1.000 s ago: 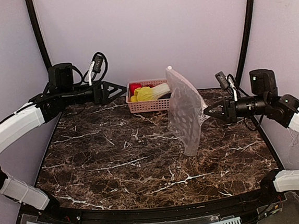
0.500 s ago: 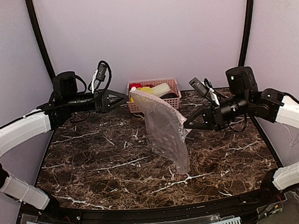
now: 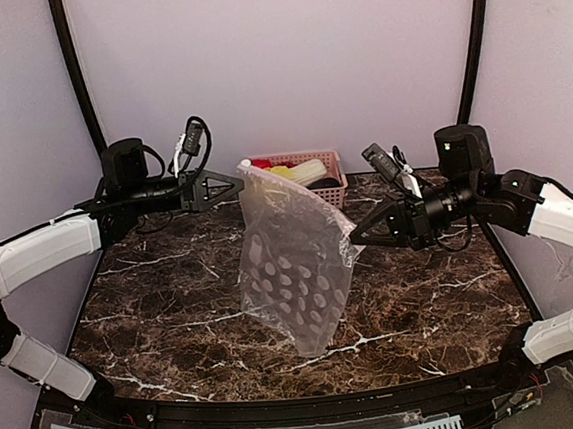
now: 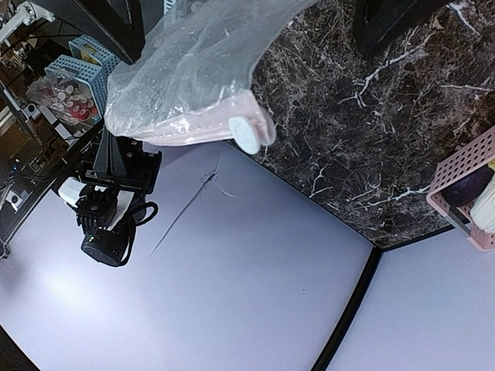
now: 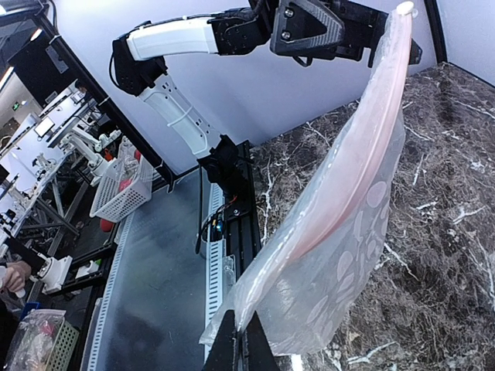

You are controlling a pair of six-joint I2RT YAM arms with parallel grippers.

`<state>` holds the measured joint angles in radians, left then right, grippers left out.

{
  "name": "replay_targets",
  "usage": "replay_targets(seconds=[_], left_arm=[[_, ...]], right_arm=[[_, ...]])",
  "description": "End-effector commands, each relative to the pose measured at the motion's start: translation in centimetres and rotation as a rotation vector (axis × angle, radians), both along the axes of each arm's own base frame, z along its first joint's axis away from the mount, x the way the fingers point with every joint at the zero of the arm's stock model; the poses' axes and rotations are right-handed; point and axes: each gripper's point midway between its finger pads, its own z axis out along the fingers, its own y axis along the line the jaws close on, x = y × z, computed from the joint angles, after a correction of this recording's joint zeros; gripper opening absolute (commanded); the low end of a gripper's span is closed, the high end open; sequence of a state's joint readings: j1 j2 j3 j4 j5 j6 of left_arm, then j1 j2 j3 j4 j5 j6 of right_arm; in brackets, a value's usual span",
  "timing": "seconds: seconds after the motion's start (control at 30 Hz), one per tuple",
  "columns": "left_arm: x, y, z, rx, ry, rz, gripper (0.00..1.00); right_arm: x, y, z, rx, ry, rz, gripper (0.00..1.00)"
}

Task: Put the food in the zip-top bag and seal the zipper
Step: Pass from the right arm to the left

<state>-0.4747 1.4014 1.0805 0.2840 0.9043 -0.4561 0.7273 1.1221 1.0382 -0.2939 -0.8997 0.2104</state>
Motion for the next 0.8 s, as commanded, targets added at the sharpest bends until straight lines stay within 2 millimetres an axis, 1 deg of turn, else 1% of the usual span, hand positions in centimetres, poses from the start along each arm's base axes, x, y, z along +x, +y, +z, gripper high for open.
replay_targets(seconds=[0.0, 0.1, 0.2, 0.3, 0.4, 0.47, 0.63, 0.7, 0.73, 0.77], left_arm=[[-0.3, -0.1, 0.0, -0.018, 0.004, -0.028, 0.94], [-0.5, -0.2, 0.3, -0.038, 0.007, -0.047, 0.91], [-0.8, -0.2, 0.6, -0.05, 0.004, -0.064, 0.85], [-0.9, -0.2, 0.8, -0.055, -0.001, -0.067, 0.83], [-1.0, -0.3, 0.7, -0.057, 0.003, -0.073, 0.71], [-0.9, -0.3, 0.6, -0.06, 0.014, -0.079, 0.68], [-0.7, -0.5, 0.0, -0.054, 0.035, -0.077, 0.67], [-0.5, -0.5, -0.2, -0.051, 0.045, -0.075, 0.69], [-0.5, -0.5, -0.3, -0.05, 0.05, -0.074, 0.72], [-0.4, -0.6, -0.5, -0.048, 0.055, -0.073, 0.73]], right_arm=[[-1.1, 0.4, 1.5, 0.048, -0.019, 0.062, 0.0], [-1.3, 0.6, 1.6, 0.052, -0.015, 0.077, 0.0], [-1.4, 0.8, 1.5, 0.049, -0.008, 0.088, 0.0], [-1.5, 1.0, 1.3, 0.045, 0.0, 0.097, 0.0], [-1.5, 1.1, 1.2, 0.042, -0.001, 0.095, 0.0], [-1.4, 1.1, 1.3, 0.043, -0.005, 0.092, 0.0], [-1.4, 1.1, 1.5, 0.046, -0.017, 0.084, 0.0], [-1.4, 1.0, 1.6, 0.049, -0.022, 0.081, 0.0], [-1.5, 1.0, 1.7, 0.05, -0.023, 0.082, 0.0], [-1.5, 0.9, 1.8, 0.052, -0.025, 0.081, 0.0]])
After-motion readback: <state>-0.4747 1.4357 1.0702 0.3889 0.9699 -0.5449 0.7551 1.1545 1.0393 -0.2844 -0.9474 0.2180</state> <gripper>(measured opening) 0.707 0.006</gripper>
